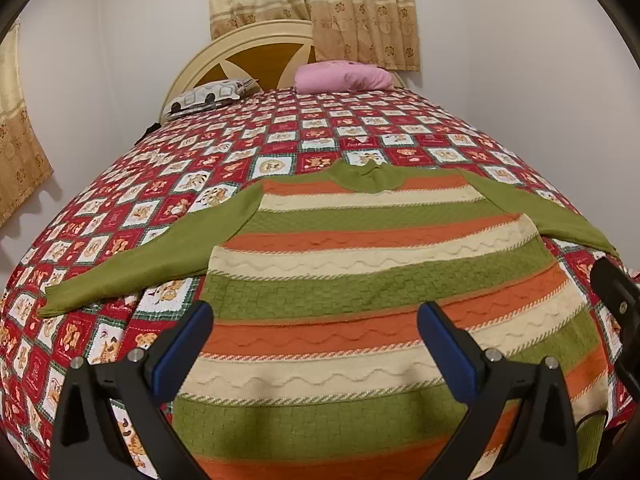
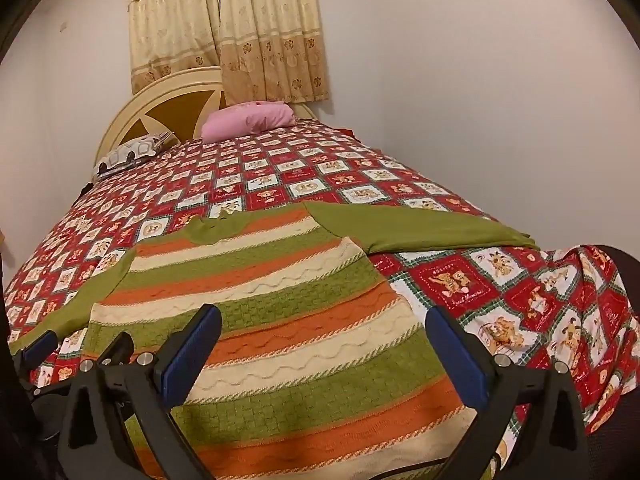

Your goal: Fold small clothes

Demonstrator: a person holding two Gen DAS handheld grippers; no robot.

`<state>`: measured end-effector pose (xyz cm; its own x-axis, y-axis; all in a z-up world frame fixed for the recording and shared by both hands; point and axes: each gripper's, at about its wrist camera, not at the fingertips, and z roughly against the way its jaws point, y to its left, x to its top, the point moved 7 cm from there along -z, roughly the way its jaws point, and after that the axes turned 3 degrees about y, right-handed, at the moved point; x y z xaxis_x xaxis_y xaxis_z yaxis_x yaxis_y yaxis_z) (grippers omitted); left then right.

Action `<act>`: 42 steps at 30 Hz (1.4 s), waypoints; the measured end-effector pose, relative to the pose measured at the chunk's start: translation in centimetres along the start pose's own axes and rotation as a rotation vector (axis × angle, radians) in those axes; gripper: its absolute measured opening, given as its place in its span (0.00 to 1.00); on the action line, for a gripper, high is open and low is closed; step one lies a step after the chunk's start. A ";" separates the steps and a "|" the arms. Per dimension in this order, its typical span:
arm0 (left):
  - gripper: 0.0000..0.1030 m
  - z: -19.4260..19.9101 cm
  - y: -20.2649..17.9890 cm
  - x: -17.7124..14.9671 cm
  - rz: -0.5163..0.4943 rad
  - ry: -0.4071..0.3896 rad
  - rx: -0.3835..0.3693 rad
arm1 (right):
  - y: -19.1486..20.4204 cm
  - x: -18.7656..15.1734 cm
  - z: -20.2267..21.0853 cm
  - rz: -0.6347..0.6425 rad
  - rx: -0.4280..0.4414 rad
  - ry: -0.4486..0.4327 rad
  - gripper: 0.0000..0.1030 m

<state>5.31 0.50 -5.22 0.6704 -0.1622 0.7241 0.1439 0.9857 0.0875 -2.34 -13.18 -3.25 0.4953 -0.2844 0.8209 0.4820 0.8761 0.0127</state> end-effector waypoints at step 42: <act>1.00 -0.1 -0.1 -0.3 0.011 0.007 -0.010 | 0.6 0.0 -0.3 0.014 0.003 0.014 0.99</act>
<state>5.18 0.42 -5.52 0.6774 -0.1513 0.7199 0.1436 0.9870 0.0723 -1.82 -12.82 -3.39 0.5123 -0.2777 0.8127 0.4725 0.8813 0.0033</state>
